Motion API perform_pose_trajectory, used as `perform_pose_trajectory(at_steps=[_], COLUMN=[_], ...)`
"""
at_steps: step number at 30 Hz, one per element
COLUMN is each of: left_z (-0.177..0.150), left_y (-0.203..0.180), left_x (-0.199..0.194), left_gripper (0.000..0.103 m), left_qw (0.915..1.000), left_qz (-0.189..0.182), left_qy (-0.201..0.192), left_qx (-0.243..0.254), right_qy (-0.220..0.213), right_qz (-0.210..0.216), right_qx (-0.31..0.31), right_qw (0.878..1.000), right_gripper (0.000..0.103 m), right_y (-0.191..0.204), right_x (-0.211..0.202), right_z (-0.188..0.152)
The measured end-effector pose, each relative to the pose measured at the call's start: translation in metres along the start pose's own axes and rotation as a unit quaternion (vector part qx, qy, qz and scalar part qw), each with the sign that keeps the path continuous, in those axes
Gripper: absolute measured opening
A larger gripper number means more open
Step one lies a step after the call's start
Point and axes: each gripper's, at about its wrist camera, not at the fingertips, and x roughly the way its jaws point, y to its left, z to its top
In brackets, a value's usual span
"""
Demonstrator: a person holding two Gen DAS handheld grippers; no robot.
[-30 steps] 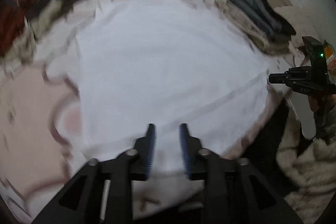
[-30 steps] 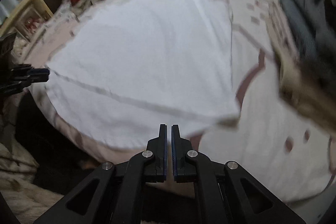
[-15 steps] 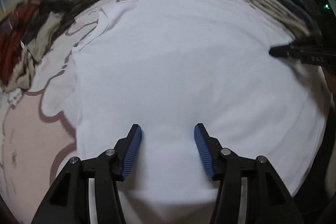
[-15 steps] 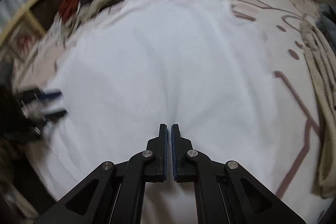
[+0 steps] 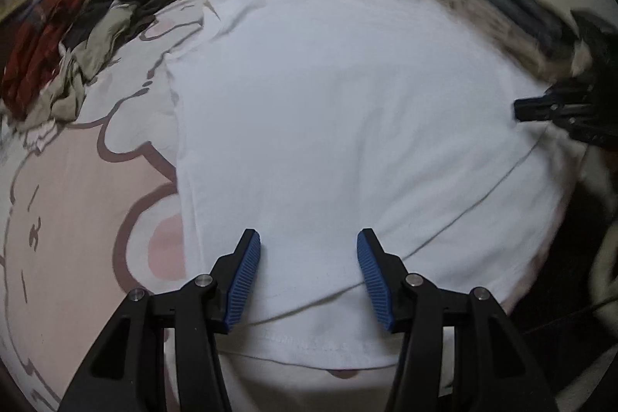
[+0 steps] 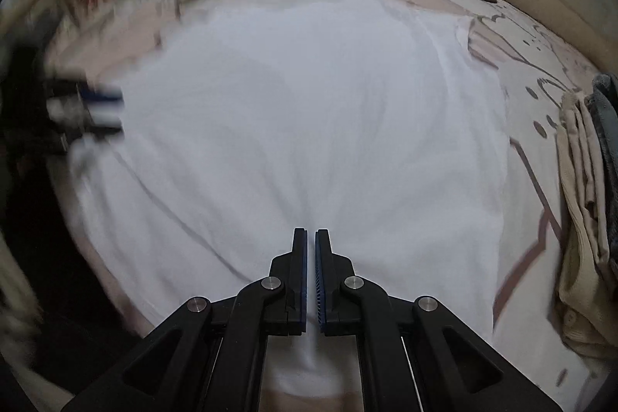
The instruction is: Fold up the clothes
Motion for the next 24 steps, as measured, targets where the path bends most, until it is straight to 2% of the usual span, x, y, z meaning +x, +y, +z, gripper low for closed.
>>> perform_pose_trajectory(at_steps=[3,6,8,11,16,19,24], left_z=[0.015,0.028,0.032,0.027,0.006,-0.001,0.004], left_y=[0.008,0.009,0.007,0.008,0.021,0.023,0.02], left_x=[-0.012,-0.008,0.0,0.016,0.031,0.026,0.01], left_gripper=[0.052,0.052,0.052,0.052,0.052,0.052,0.052], left_qw=[0.999,0.9984,0.9985,0.9989,0.9976,0.9975,0.9974], left_qz=[-0.014,-0.004,-0.004,0.007,0.026,0.036,0.023], left_qy=[-0.028,-0.039,-0.036,-0.017,0.023,0.041,0.063], left_qx=[-0.033,-0.041,-0.041,-0.043,-0.06,-0.045,-0.028], right_qy=[-0.03,-0.023,0.002,-0.009,-0.006,0.0,0.033], right_qz=[0.023,0.038,0.057,0.032,0.055,0.064,0.093], right_qx=[0.013,0.019,0.018,-0.034,-0.04,-0.046,-0.068], right_qw=[0.999,0.999,0.998,0.999,0.998,0.997,0.993], right_gripper=[0.004,0.003,0.004,0.004,0.004,0.004,0.004], right_y=[0.013,0.029,0.045,0.076,0.091,0.095,0.095], right_x=[0.01,0.043,0.063,0.066,0.057,0.054,0.04], right_z=[0.024,0.036,0.032,0.017,-0.003,-0.007,0.005])
